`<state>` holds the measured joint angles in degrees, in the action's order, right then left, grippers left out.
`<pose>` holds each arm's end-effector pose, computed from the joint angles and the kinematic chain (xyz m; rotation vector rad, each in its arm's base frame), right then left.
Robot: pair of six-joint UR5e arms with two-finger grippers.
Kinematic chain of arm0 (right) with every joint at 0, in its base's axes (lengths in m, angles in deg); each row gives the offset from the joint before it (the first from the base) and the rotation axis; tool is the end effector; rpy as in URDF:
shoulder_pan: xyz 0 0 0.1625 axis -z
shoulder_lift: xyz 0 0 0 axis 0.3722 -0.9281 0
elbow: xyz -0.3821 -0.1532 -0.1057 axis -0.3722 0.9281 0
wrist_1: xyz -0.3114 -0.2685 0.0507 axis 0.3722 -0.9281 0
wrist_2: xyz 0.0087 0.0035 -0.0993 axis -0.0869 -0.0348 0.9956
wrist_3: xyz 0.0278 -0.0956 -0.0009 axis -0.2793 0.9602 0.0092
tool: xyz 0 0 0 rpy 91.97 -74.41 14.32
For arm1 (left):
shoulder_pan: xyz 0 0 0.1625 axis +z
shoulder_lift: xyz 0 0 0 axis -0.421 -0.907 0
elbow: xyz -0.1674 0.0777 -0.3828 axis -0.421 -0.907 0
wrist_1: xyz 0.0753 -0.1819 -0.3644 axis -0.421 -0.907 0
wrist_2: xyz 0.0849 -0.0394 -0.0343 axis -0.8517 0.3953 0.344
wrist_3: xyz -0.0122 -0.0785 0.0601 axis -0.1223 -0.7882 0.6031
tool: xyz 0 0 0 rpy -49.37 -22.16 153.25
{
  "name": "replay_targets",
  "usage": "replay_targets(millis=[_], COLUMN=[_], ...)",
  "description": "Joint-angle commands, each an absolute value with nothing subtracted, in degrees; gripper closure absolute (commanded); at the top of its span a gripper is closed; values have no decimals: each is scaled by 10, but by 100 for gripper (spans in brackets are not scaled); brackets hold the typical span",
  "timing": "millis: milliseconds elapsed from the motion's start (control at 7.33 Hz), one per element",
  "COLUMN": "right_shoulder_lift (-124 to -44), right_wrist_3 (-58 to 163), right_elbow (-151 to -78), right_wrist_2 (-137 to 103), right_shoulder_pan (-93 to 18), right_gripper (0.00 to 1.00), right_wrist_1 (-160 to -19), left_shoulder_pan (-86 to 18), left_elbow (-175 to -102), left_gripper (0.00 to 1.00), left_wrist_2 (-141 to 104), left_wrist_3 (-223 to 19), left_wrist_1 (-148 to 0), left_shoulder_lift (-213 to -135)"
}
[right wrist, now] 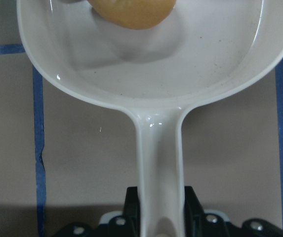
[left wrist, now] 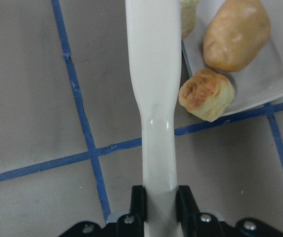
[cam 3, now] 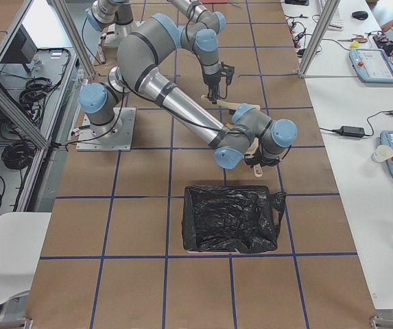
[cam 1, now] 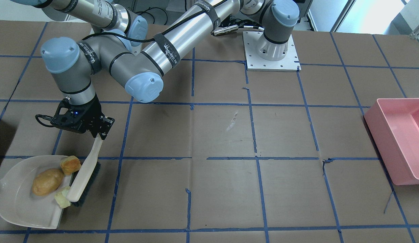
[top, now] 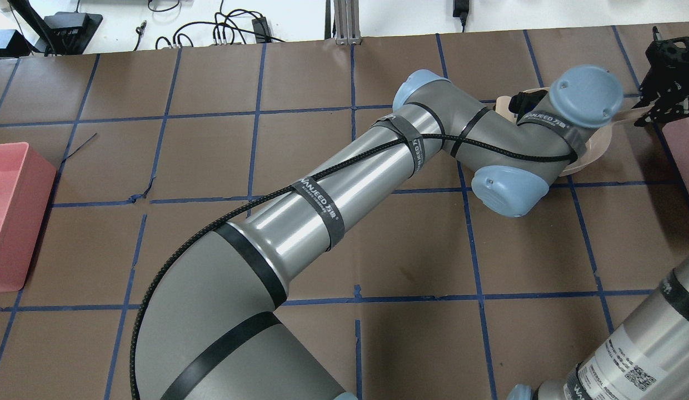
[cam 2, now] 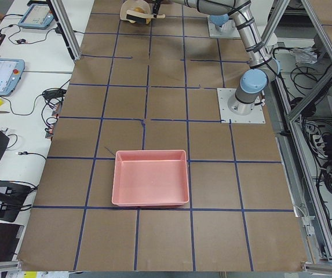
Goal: Sweep and dump trash in nearest bin
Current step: 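Sweep the cubes and potato into the dustpan with the left-held brush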
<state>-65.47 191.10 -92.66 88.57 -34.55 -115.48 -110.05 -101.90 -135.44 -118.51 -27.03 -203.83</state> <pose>-0.2788 -0.6828 0.2501 -2.0780 2.1521 -0.1420 -0.6634 -0.4894 0.2569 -0.3659 -3.1092 0.2455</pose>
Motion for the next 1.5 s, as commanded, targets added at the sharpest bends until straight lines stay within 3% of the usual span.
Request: replay_targets(millis=[0,409,1364], right_shoulder_lift=[-655,-655,-655], right_wrist_3=[1911,1911,1905], right_elbow=[-927,-927,-926], right_wrist_2=[886,885,882], right_shoulder_pan=[-346,-346,-346], right_gripper=[100,100,100], right_wrist_1=[-1154,-1155,-1155], left_shoulder_pan=[-1099,-1111,-1152], left_elbow=[-1018,-1007,-894], left_gripper=[100,100,99], left_wrist_2=[-1358,-1358,-1359], left_wrist_3=[-1196,-1235,-1253], left_wrist_1=[-265,-265,-267], left_shoulder_lift=[-2059,-2069,-2096])
